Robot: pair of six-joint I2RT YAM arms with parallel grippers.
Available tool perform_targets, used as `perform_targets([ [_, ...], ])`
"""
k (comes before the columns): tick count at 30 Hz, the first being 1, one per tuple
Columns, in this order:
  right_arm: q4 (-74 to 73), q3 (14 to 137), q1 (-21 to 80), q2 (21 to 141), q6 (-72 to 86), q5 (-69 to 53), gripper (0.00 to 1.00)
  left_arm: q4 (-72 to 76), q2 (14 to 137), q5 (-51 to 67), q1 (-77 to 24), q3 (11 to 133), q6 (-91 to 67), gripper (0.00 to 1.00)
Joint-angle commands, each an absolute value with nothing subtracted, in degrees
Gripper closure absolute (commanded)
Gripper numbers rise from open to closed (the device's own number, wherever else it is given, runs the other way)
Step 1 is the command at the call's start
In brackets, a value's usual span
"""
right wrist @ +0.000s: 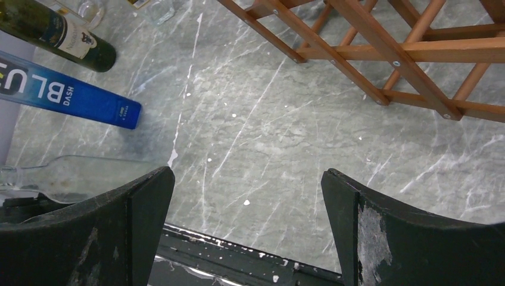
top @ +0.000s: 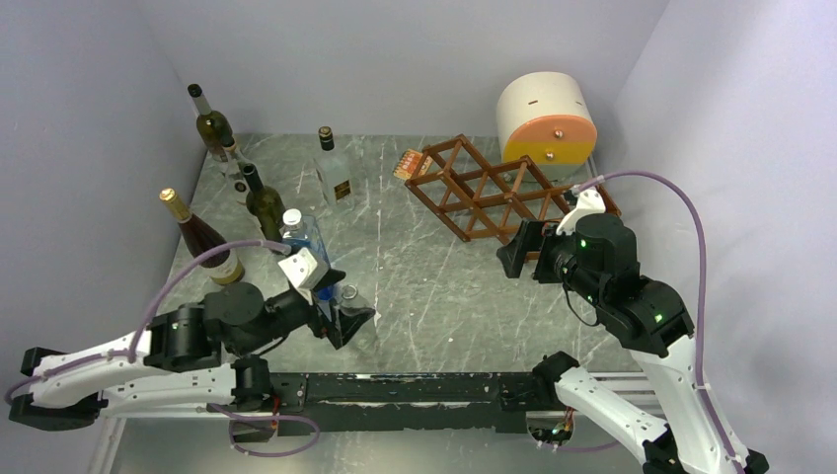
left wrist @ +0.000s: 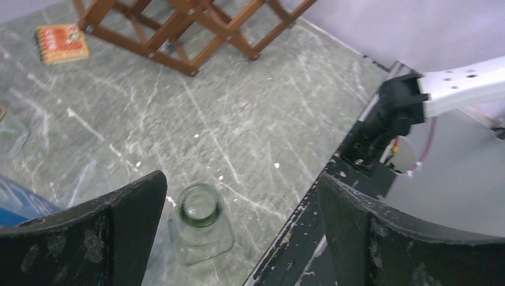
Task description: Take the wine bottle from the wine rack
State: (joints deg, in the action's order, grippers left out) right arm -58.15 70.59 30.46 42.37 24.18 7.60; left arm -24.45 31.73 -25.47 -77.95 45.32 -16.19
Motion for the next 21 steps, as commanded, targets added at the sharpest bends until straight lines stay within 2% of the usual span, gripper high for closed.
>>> perform_targets([
  [1,-57.2,72.0,30.8,42.4,22.3,10.3,0.00,-30.2,33.3,-14.5,-78.1,54.1,-10.7,0.01],
  [4,-56.0,73.5,30.8,42.9,20.8,10.9,0.00,-31.2,37.1,-14.2,-78.1,64.1,-6.9,0.01],
  [7,-53.9,74.8,30.9,43.7,19.2,13.0,0.00,-32.0,44.9,-22.4,-78.1,74.8,-1.2,0.01],
  [12,-47.8,78.4,30.9,45.1,16.8,15.2,0.00,-19.5,57.3,-33.3,-77.2,83.9,12.8,0.01],
  [14,-45.6,80.0,30.8,45.5,15.8,16.4,0.00,-15.5,60.3,-28.8,-69.3,85.4,14.9,0.01],
  [17,-43.4,83.1,30.9,46.2,14.5,16.9,0.00,-19.1,66.7,-8.4,-50.7,92.3,8.4,0.01],
  [19,-42.0,84.6,30.9,46.7,13.4,17.6,0.00,-19.1,68.9,-4.9,-46.7,95.3,7.8,0.01],
  [21,-41.2,86.2,30.8,47.2,12.7,19.8,0.00,-16.0,68.5,-7.0,-45.3,95.4,9.4,0.01],
])
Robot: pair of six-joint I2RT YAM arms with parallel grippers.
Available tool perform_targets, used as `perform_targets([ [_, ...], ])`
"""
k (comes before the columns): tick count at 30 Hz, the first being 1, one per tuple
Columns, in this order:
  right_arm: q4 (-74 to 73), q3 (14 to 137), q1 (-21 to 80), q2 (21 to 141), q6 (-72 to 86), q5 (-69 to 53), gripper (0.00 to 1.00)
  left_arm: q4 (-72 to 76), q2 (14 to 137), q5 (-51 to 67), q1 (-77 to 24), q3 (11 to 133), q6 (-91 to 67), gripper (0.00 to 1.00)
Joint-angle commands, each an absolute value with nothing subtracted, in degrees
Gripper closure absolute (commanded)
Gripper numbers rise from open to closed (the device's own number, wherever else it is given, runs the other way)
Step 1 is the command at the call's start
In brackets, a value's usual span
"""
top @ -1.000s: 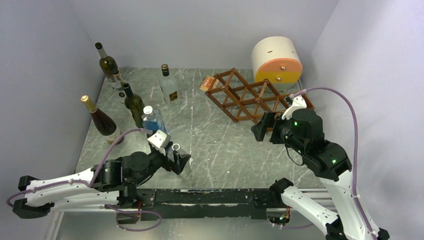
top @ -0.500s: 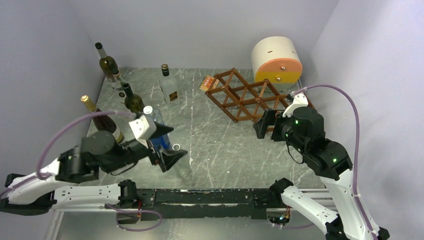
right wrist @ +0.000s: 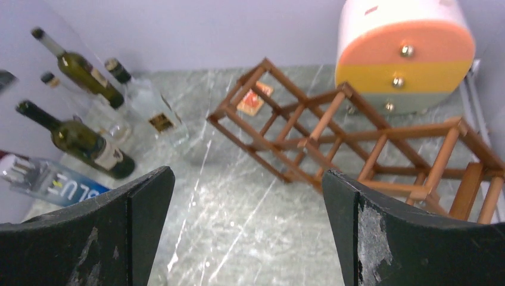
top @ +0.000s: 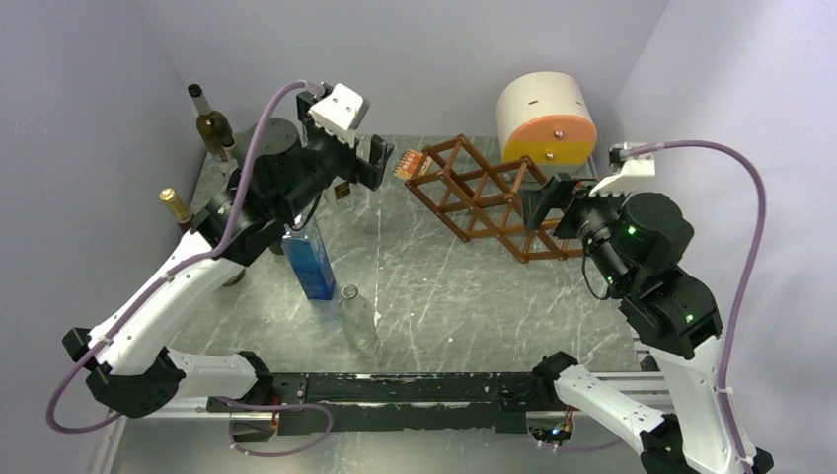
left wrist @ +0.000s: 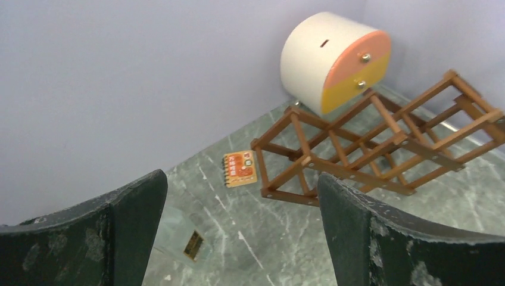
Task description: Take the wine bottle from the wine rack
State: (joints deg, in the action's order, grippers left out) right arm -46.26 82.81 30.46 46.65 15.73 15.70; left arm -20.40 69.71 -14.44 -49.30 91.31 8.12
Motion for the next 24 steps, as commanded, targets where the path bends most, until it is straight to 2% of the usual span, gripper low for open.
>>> perform_targets([
  [1,-40.7,87.1,30.8,47.4,12.4,21.2,0.00,-14.9,68.3,-8.7,-44.3,95.9,9.9,0.01],
  [6,-37.1,92.2,30.8,48.7,8.0,26.8,0.00,-7.6,62.2,-14.6,-40.0,95.1,10.6,0.01],
  [15,-33.3,100.1,30.8,50.9,4.4,22.5,0.00,-7.2,58.2,-22.5,-40.0,95.0,16.3,0.01],
  [24,-30.2,95.6,30.8,48.3,5.8,21.1,0.00,-4.5,54.0,-23.1,-40.0,88.9,15.2,0.01],
])
